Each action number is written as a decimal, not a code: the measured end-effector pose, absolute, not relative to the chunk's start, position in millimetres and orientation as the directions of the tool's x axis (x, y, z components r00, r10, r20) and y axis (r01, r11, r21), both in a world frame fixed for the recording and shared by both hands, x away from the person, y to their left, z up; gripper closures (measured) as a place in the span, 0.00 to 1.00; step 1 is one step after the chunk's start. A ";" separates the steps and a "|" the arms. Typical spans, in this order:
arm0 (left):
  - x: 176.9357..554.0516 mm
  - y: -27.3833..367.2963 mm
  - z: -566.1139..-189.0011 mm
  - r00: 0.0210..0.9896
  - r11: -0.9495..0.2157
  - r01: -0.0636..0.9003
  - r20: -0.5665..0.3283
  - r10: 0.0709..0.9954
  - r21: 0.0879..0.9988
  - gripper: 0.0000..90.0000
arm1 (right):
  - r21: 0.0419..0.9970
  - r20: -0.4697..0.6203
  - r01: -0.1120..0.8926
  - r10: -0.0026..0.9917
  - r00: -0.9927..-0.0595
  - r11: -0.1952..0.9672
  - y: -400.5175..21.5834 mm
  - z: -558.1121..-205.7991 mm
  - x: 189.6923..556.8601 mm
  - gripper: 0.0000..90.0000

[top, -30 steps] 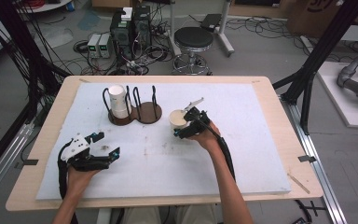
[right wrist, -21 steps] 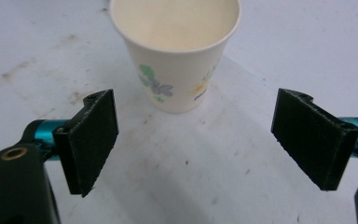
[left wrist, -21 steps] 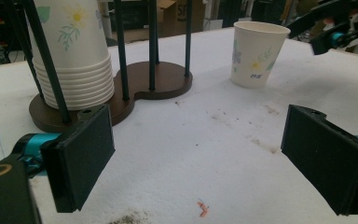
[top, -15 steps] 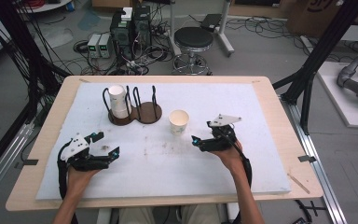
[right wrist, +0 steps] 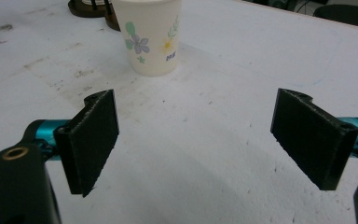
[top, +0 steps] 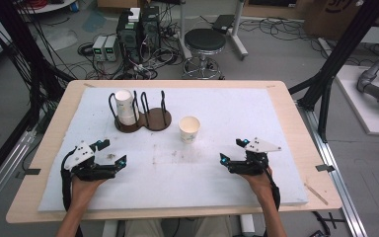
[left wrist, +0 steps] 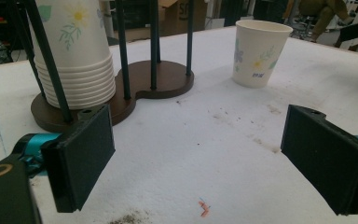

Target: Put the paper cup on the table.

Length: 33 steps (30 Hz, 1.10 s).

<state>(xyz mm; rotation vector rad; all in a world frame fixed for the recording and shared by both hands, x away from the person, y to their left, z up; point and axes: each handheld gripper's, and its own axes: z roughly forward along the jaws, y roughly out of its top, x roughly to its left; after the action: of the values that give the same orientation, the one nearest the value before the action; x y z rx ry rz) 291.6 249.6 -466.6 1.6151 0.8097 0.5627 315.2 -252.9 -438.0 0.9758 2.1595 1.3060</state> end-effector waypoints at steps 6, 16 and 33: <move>291.8 250.3 -466.4 0.644 -0.077 0.201 -0.072 0.761 0.977 0.11 | 0.888 0.007 0.354 0.761 -0.648 0.293 -254.5 -448.8 315.3 0.17; 291.3 249.9 -466.7 0.645 -0.073 0.198 -0.073 0.761 0.977 0.11 | 0.899 0.005 0.342 0.775 -0.632 0.274 -256.4 -450.0 313.6 0.17; 290.9 249.3 -466.5 0.642 -0.085 0.193 -0.060 0.764 0.977 0.11 | 0.899 0.061 0.374 0.781 -0.622 0.228 -261.2 -450.7 316.3 0.17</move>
<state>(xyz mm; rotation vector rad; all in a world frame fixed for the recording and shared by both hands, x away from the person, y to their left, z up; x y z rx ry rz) 290.9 249.3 -466.5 1.6222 0.8051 0.5731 316.3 -261.2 -450.7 1.0637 2.1036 1.3641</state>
